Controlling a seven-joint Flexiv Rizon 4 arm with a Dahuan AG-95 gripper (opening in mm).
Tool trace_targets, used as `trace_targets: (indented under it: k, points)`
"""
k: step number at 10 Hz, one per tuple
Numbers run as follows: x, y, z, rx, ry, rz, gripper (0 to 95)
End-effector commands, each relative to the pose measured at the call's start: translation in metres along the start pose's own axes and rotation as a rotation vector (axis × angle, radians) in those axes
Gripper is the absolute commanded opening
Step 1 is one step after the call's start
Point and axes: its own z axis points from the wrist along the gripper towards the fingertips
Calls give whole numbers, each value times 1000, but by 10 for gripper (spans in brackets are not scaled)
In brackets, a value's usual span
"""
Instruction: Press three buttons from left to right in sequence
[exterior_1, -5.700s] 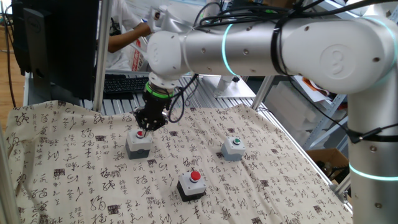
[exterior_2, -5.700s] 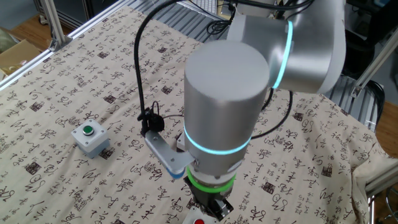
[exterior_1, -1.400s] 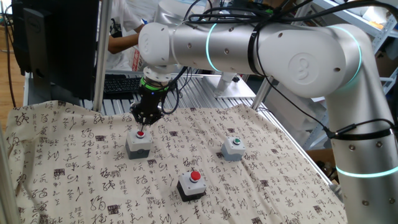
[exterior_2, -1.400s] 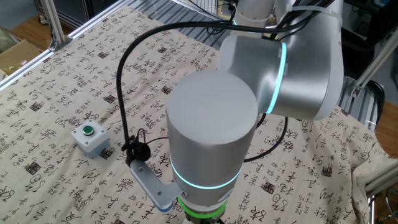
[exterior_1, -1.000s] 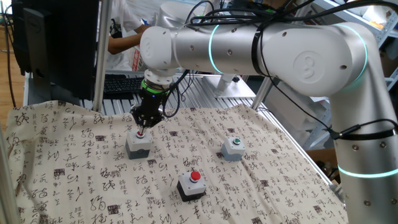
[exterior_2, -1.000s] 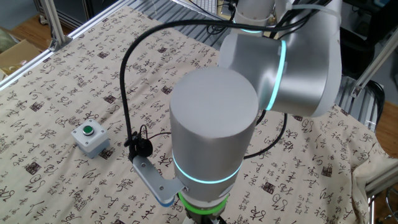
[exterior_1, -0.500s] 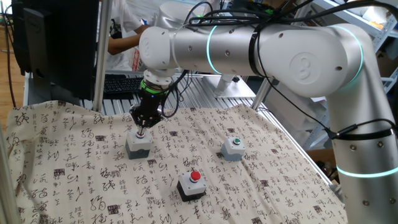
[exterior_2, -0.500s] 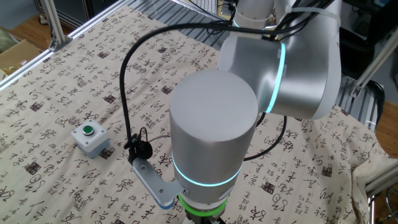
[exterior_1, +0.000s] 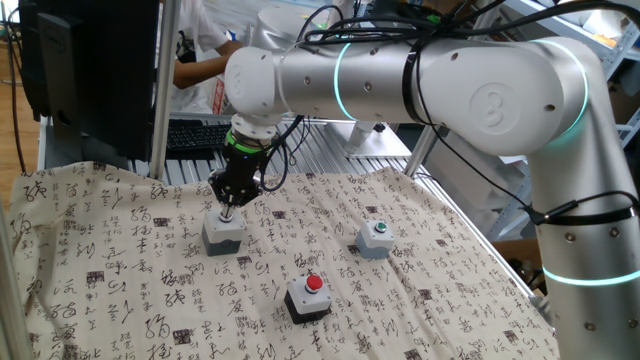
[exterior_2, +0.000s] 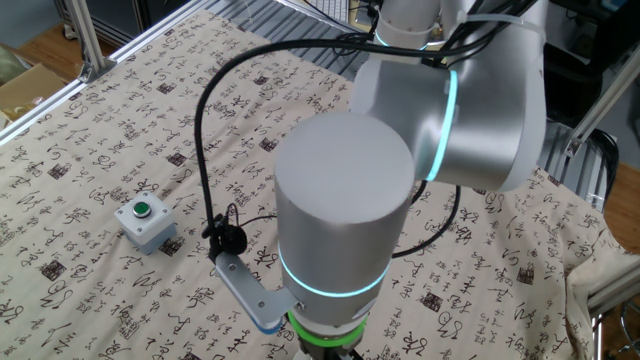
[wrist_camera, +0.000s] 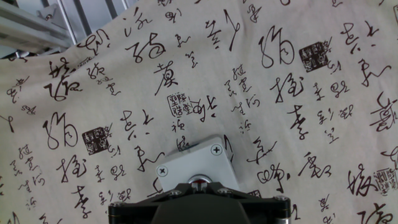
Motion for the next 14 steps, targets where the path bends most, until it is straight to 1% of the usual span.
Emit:
trace_targets:
  k: [1, 2, 3, 4, 5, 6, 7, 9, 11, 12, 14]
  points:
    - [-2, 1, 6, 8, -9, -4, 0]
    - [-2, 0, 5, 7, 2, -3, 0]
    - [-1, 0, 3, 7, 2, -2, 0]
    - [-1, -1, 0, -10, 1, -2, 0]
    - [-1, -1, -5, -9, -1, -4, 0]
    - [-1, -2, -8, -3, 6, -5, 0]
    - [-1, -3, -12, 0, 3, -6, 0]
    - [0, -4, -17, 5, 5, -9, 0]
    - [1, -6, -23, -3, 7, -10, 0]
    - [3, -9, -29, 0, 10, -14, 0]
    - [8, -17, -41, -10, 17, -17, 0]
